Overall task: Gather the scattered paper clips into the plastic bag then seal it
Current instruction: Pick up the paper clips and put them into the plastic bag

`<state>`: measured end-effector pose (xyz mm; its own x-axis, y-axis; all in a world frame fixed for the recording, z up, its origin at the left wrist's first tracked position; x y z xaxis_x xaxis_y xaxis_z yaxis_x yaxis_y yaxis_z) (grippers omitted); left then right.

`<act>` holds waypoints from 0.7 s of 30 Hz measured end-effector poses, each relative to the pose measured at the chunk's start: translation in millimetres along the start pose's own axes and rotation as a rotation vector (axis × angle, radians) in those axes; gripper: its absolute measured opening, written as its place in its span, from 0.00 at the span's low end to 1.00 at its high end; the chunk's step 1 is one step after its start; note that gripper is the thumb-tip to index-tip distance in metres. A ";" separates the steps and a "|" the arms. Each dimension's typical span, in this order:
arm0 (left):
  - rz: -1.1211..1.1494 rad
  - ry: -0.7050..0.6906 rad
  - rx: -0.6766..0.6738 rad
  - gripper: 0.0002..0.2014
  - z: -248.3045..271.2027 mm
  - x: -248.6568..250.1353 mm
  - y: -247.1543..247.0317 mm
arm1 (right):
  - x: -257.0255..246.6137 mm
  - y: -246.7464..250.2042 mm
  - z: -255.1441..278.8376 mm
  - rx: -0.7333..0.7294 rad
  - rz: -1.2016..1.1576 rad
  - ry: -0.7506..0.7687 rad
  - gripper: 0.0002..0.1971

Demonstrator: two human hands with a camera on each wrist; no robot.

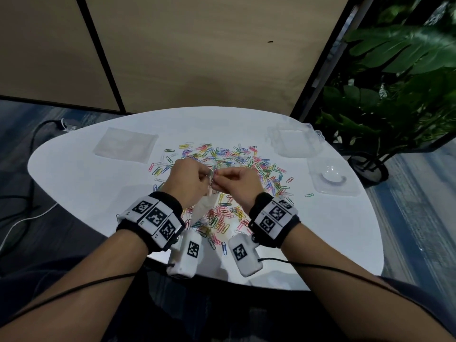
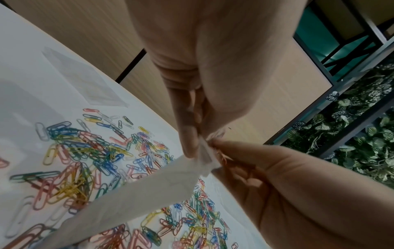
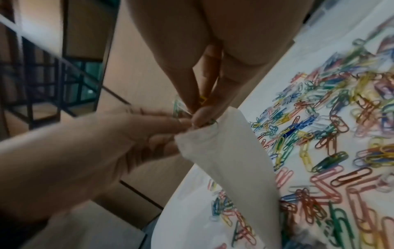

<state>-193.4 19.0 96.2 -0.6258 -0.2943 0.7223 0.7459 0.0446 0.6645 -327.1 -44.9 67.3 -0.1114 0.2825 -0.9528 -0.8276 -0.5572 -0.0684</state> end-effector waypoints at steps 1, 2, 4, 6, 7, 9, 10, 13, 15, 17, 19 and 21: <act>0.016 0.003 -0.008 0.11 0.0 0.2 0.0 | 2.2 -2.4 0.8 0.023 0.122 0.002 0.04; 0.024 0.001 -0.016 0.10 -0.6 0.2 -0.7 | 3.9 -3.2 0.7 0.044 0.229 0.004 0.04; 0.008 -0.012 -0.016 0.10 -0.8 -1.1 -0.4 | 4.3 -5.2 1.8 0.057 0.337 -0.018 0.06; -0.025 -0.038 -0.003 0.10 0.0 -0.5 0.1 | 3.3 -7.8 3.7 0.049 0.427 -0.052 0.07; -0.028 -0.045 -0.002 0.10 0.9 0.0 -0.2 | 2.5 -8.6 4.3 0.045 0.524 -0.054 0.09; -0.018 -0.046 -0.011 0.10 3.1 1.0 0.2 | -2.6 -11.5 4.9 -0.002 0.747 -0.021 0.12; -0.013 -0.045 -0.011 0.10 4.5 1.5 1.8 | -6.3 -13.9 4.3 -0.042 0.823 -0.015 0.13; -0.006 -0.046 0.044 0.12 8.0 -2.3 16.1 | -27.9 -24.9 4.2 -0.115 0.844 0.041 0.16; 0.007 -0.036 0.112 0.13 12.0 -10.1 36.2 | -48.7 -35.8 7.8 -0.099 0.775 0.180 0.15; 0.045 -0.015 0.195 0.13 19.9 -23.9 62.0 | -66.6 -44.5 12.8 -0.110 0.627 0.289 0.14; 0.101 0.009 0.280 0.12 30.5 -42.6 90.5 | -72.8 -55.4 16.5 -0.217 0.581 0.278 0.14; 0.160 0.050 0.351 0.12 42.2 -63.7 115.3 | -57.5 -71.8 15.0 -0.397 0.756 0.218 0.14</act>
<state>-77.2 83.2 134.9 -0.4897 -0.3025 0.8178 0.7046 0.4151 0.5755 -269.5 -9.4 131.5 -0.4110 -0.4040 -0.8172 -0.3184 -0.7763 0.5440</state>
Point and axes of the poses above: each hand's wrist, its own z-axis away from the middle knuckle, its own y-axis out of the back of the hand, x = y × z, the point moved 1 cm from there along -z, towards the middle knuckle, and after that the axes turned 9 degrees about -x, right-handed, at the moved point
